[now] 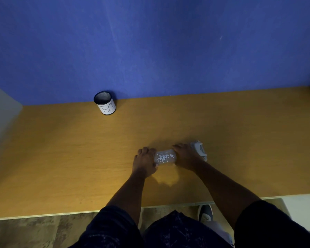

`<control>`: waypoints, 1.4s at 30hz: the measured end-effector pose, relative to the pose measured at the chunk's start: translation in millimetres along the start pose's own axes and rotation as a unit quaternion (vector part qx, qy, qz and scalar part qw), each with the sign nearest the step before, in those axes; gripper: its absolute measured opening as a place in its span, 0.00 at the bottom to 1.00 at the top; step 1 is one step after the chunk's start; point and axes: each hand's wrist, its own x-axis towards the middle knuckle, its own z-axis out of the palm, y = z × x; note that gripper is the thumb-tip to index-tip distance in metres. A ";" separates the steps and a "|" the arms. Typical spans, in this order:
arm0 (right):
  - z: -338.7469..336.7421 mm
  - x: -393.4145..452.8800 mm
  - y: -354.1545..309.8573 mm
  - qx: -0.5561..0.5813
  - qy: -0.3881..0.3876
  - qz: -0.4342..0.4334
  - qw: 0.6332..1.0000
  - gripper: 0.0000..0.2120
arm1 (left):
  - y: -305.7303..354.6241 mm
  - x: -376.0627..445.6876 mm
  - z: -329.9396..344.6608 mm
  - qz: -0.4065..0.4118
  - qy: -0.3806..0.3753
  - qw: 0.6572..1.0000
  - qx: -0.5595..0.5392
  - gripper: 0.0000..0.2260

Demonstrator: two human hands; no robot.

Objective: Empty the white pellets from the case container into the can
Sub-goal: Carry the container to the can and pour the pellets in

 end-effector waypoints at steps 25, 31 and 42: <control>-2.4 16.1 7.3 -0.058 -0.034 -0.072 0.995 0.31 | 2.7 12.1 -6.2 0.118 -0.056 0.983 0.133 0.29; -8.6 25.6 6.2 0.032 -0.020 -0.037 0.999 0.34 | -4.9 24.1 -18.9 0.154 -0.040 0.971 0.180 0.29; -21.3 63.2 -5.0 0.374 0.071 0.058 0.923 0.17 | -30.6 59.3 -58.0 0.174 0.018 0.965 0.196 0.29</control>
